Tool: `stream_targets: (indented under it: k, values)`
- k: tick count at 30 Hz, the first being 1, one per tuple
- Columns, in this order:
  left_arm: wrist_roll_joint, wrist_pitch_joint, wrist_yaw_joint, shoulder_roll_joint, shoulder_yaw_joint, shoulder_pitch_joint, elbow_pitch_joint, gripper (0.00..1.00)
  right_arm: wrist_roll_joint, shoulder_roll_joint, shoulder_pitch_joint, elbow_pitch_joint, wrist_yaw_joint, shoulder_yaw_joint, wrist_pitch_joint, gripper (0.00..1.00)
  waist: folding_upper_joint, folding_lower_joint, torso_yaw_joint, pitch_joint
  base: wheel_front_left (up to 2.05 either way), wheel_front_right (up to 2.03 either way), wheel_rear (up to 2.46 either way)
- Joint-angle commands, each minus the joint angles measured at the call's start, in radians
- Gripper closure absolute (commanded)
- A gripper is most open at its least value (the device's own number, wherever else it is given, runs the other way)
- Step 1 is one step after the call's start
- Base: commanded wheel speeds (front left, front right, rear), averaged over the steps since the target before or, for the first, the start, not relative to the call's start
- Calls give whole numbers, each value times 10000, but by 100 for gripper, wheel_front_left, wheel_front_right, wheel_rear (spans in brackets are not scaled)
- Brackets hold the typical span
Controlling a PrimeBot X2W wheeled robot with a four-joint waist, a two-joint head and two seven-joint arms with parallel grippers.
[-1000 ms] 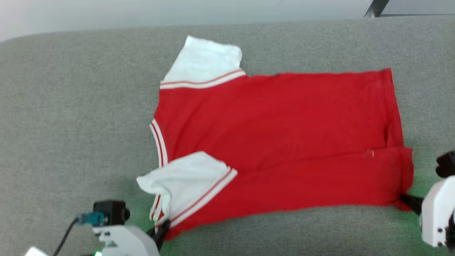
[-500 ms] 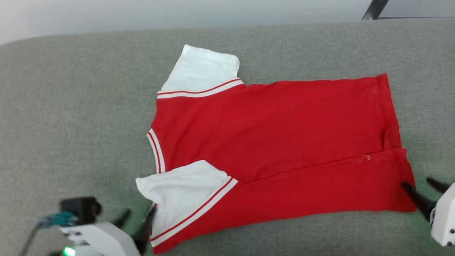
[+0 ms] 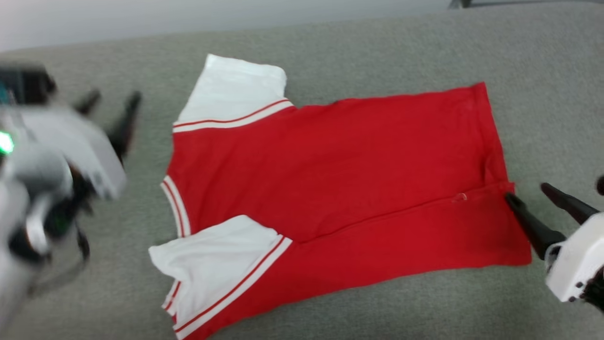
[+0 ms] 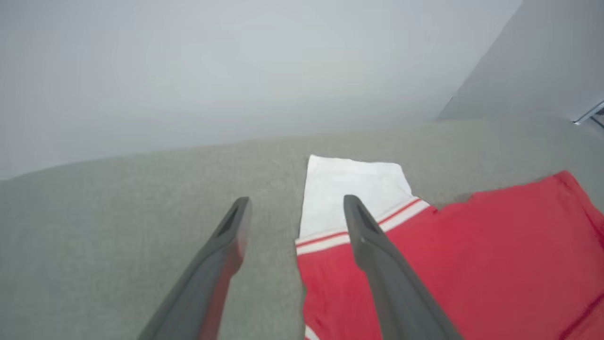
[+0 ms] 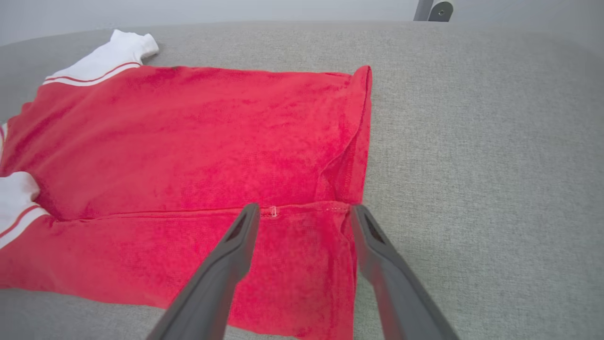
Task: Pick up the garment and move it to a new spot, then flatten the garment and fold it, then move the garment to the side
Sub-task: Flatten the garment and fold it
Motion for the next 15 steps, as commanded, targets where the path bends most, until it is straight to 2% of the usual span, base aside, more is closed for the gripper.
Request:
stream_targets:
  k: [1,2,8,15]
  values:
    - [203,177,-351,-328,-198,-811,810,0,37,76,-229,-44,-12,149,-71,0,0,0,-533,508,0,0,0]
    - [203,177,-351,-328,-198,-811,810,0,37,76,-229,-44,-12,149,-71,0,0,0,-533,508,0,0,0]
    - [700,972,-1639,-1268,-808,-3687,4259,0,144,218,-811,131,-12,700,-310,0,0,0,-1338,1321,0,0,0]
    - [1135,2223,-3048,-2000,-1682,-5794,7364,0,182,260,-1360,428,-12,1165,-687,0,0,0,-1936,1977,0,0,0]
